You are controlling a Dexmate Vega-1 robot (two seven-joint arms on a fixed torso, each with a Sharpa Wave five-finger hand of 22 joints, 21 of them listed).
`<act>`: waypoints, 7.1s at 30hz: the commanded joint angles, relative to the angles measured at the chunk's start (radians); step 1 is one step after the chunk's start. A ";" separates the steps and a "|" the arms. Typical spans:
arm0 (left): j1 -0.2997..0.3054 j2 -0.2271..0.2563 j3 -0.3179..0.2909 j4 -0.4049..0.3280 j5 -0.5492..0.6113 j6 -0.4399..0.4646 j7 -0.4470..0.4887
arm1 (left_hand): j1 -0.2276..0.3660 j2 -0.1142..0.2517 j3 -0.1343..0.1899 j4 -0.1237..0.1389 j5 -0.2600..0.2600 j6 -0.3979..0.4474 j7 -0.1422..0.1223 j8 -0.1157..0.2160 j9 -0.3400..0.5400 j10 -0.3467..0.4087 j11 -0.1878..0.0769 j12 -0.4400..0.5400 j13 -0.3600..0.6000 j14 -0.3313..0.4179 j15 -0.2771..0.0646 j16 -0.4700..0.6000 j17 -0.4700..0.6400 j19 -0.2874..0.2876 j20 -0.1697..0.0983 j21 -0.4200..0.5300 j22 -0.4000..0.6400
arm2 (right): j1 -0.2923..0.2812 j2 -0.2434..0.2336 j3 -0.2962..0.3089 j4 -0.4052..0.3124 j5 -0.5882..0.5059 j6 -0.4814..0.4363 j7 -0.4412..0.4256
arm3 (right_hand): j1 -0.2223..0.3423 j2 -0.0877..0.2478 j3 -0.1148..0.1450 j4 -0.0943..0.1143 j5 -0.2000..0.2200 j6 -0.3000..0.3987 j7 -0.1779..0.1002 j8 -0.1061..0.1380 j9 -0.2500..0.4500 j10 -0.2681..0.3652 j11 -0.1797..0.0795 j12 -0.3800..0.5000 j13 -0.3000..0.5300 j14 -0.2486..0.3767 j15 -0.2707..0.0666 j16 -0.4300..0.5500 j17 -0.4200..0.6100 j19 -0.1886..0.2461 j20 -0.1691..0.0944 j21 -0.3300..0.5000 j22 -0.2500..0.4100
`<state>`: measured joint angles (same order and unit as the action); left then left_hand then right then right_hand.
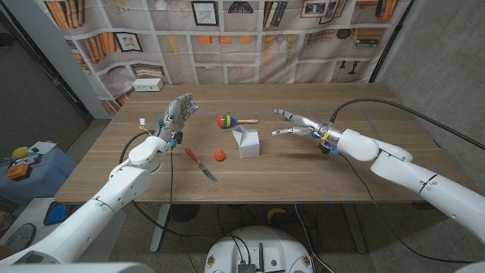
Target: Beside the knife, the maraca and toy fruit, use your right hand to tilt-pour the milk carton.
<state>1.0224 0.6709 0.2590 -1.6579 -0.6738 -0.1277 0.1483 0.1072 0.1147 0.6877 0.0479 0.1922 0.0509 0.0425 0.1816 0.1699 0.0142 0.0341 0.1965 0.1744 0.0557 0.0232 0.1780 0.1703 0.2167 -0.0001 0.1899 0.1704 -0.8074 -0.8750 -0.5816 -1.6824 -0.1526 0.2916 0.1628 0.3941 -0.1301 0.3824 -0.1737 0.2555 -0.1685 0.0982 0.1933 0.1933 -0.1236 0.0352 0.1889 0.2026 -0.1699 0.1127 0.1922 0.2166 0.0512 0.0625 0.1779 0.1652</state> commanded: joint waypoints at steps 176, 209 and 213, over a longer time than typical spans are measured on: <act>0.046 -0.036 0.034 0.008 -0.022 0.001 0.010 | -0.064 0.043 0.053 0.023 -0.005 0.049 0.002 0.006 0.009 0.080 0.016 0.004 0.008 0.117 0.005 0.008 0.004 0.078 0.047 0.012 0.003 | 0.249 0.124 -0.145 0.132 -0.310 0.062 0.017 | 0.388 0.012 -0.014 0.022 0.044 0.531 -0.212 0.331 0.016 0.690 -0.228 0.099 0.013 0.398 -0.233 0.203 0.044 0.367 -0.111 0.031 0.007; 0.066 -0.033 0.024 -0.001 -0.022 -0.016 0.012 | -0.068 0.042 0.059 0.023 -0.005 0.052 0.004 0.005 0.009 0.081 0.017 0.002 0.008 0.119 0.004 0.006 0.004 0.079 0.046 0.010 0.004 | 0.312 0.040 -0.121 -0.149 -0.457 -0.150 0.308 | 0.386 0.019 -0.016 0.026 0.050 0.528 -0.213 0.331 0.015 0.699 -0.230 0.088 0.023 0.420 -0.240 0.210 0.048 0.390 -0.115 0.031 0.008; 0.066 -0.033 0.023 0.001 -0.023 -0.017 0.008 | -0.068 0.042 0.060 0.023 -0.005 0.053 0.005 0.006 0.009 0.082 0.017 0.002 0.008 0.120 0.004 0.006 0.004 0.079 0.045 0.010 0.004 | 0.329 0.043 -0.128 -0.165 -0.487 -0.163 0.340 | 0.387 0.020 -0.015 0.026 0.051 0.529 -0.212 0.331 0.015 0.699 -0.231 0.087 0.024 0.422 -0.241 0.210 0.048 0.391 -0.114 0.031 0.008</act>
<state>1.0845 0.6365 0.2854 -1.6556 -0.6965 -0.1390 0.1594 0.0476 0.0870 0.7439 0.0715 0.1885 0.0968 0.0465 0.1848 0.1744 0.0873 0.0501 0.1965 0.1791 0.1680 0.0286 0.1849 0.1696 0.2881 0.0463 0.1975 0.1698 -0.5141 -0.8262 -0.6973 -1.7831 -0.5726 0.1875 0.4065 0.7832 -0.1194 0.3668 -0.1532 0.2999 0.3625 -0.1146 0.5185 0.2070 0.5646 -0.1946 0.2769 0.2210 0.2435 -0.0393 0.3977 0.2627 0.4394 -0.0464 0.2122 0.1699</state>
